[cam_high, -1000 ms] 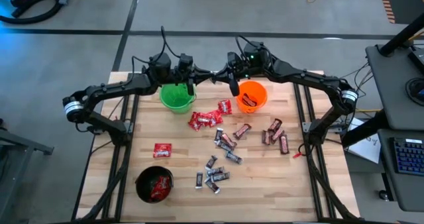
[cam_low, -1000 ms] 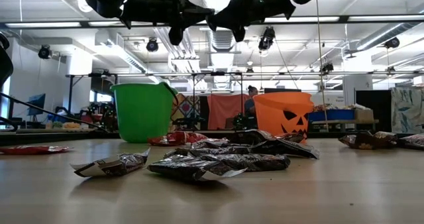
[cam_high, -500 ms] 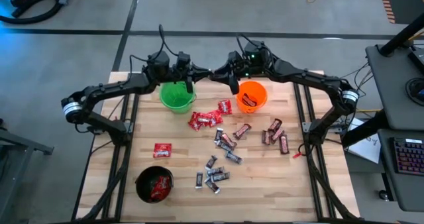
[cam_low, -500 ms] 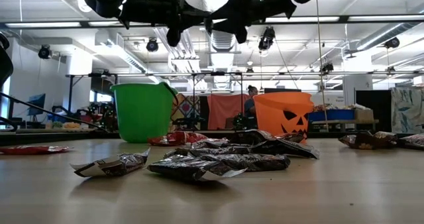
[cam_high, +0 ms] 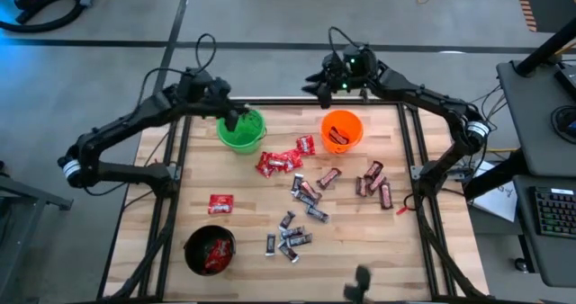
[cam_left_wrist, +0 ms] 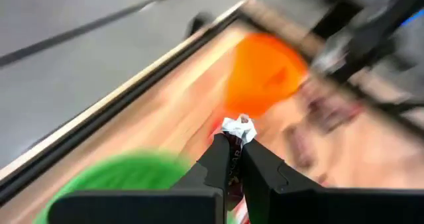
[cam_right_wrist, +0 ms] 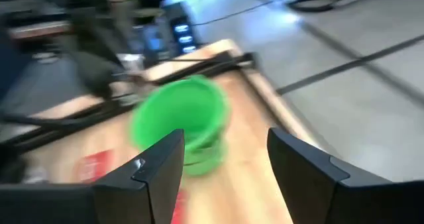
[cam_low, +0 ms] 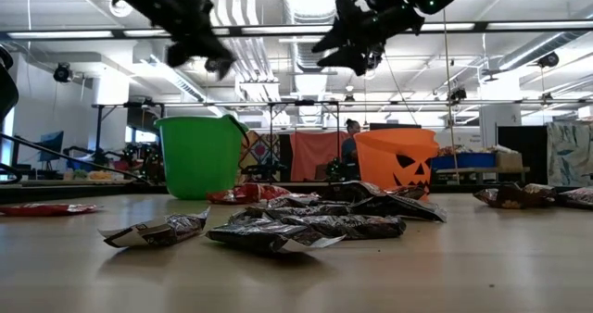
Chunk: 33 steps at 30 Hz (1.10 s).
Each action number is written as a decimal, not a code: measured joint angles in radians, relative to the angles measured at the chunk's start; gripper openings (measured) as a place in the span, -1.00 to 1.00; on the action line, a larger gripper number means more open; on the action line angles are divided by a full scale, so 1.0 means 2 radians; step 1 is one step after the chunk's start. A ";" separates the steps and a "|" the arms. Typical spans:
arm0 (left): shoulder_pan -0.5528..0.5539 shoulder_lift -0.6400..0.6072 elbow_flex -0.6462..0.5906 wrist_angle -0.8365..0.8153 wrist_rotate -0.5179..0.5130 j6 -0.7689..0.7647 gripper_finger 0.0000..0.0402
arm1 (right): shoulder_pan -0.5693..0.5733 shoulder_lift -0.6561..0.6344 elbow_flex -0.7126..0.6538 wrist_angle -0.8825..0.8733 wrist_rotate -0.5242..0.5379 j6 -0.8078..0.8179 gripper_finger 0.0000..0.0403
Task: Sort candy
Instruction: Put the black chocolate into the green bucket
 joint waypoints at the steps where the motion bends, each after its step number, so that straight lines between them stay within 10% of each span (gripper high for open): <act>1: 0.000 -0.005 0.007 -0.035 -0.014 0.008 -0.98 | -0.008 0.000 0.000 0.000 0.018 -0.012 0.04; 7: 0.000 -0.009 0.013 -0.062 -0.044 0.013 -0.98 | -0.050 0.000 0.000 0.031 0.119 -0.094 0.04; 33: 0.000 0.127 0.014 -0.091 -0.065 -0.043 -0.85 | -0.081 0.001 0.005 0.094 0.111 -0.077 0.04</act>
